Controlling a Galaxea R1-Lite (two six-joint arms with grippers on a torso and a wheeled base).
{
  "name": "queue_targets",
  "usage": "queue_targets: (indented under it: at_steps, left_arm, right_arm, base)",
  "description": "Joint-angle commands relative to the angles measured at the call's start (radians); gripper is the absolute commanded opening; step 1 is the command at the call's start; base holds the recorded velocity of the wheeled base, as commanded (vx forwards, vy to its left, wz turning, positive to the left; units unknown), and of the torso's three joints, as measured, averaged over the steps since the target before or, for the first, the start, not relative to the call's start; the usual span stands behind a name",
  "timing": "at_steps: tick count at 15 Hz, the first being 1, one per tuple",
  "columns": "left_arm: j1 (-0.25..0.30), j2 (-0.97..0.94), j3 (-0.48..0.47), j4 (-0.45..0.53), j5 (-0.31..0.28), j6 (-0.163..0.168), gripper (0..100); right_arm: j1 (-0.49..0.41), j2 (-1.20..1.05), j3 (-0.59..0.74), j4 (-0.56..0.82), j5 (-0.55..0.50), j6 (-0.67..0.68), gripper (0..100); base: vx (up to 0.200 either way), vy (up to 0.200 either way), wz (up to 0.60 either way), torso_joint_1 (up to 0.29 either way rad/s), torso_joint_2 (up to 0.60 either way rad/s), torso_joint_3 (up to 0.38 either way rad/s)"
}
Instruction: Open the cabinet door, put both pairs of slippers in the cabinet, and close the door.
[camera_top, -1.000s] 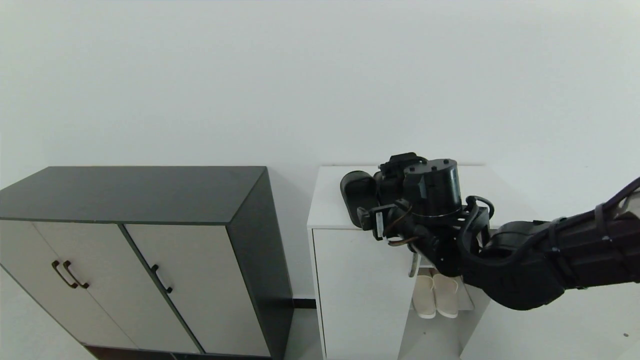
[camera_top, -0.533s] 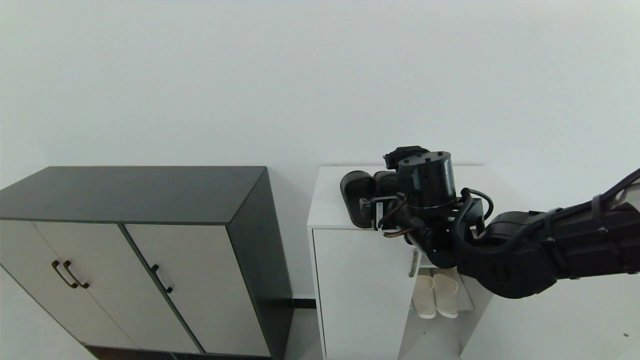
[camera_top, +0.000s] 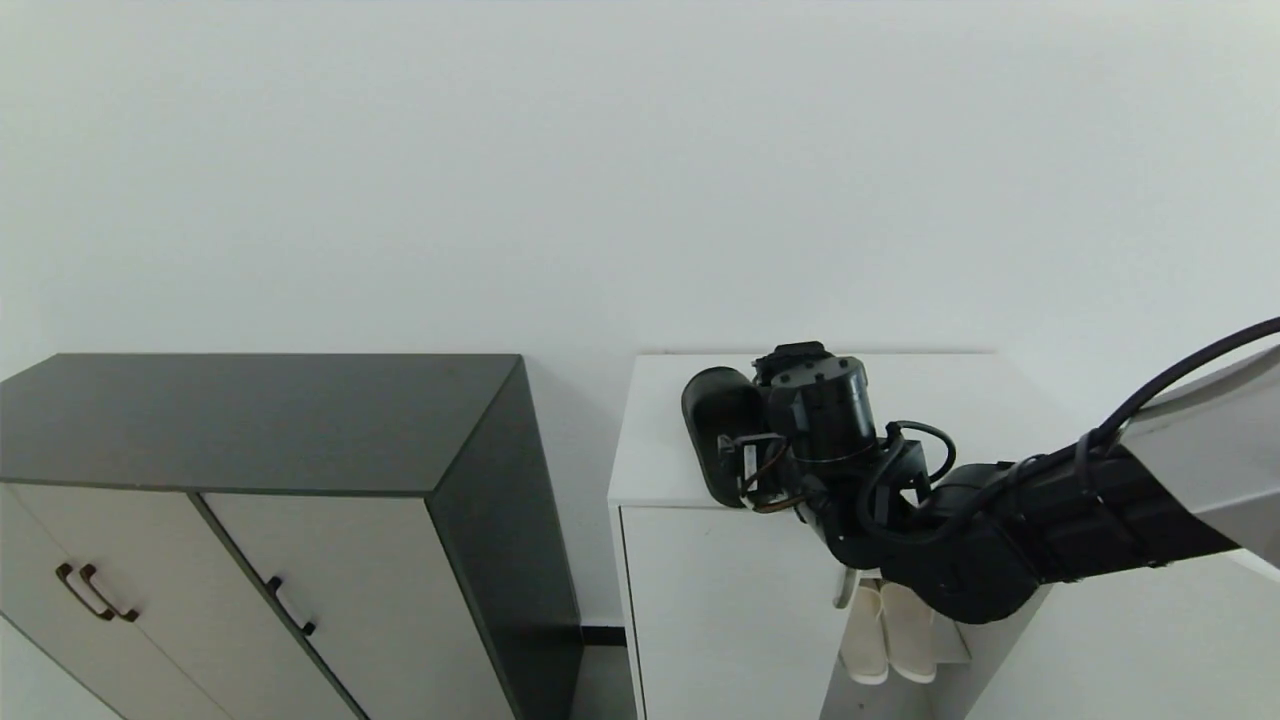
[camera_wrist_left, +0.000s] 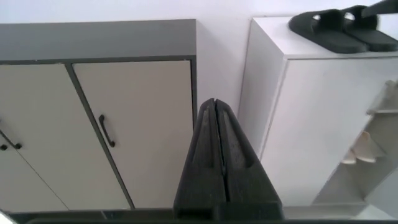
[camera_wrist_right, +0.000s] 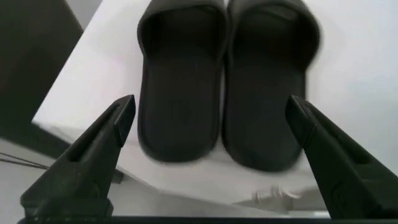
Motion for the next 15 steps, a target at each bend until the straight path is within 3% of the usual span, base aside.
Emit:
queue_targets:
  at_steps: [1,10,15]
  left_arm:
    - [0.000,0.001,0.000,0.000,0.000,0.001,0]
    - [0.000,0.001,0.000,0.000,0.000,-0.002,0]
    - [0.000,0.001,0.000,0.000,0.000,-0.004,0]
  right_arm:
    - [-0.019,0.048,0.007,-0.023,-0.001,0.000,100]
    - [-0.072,0.170,-0.020,-0.187,0.002,-0.021,100]
    - [-0.086,0.266,-0.155,-0.179,0.004,-0.036,100]
  base:
    - [0.200,0.000,0.00,0.002,0.00,-0.002]
    - [0.000,0.000,0.00,0.000,0.00,0.000]
    - [0.000,0.000,0.00,0.000,0.00,0.000]
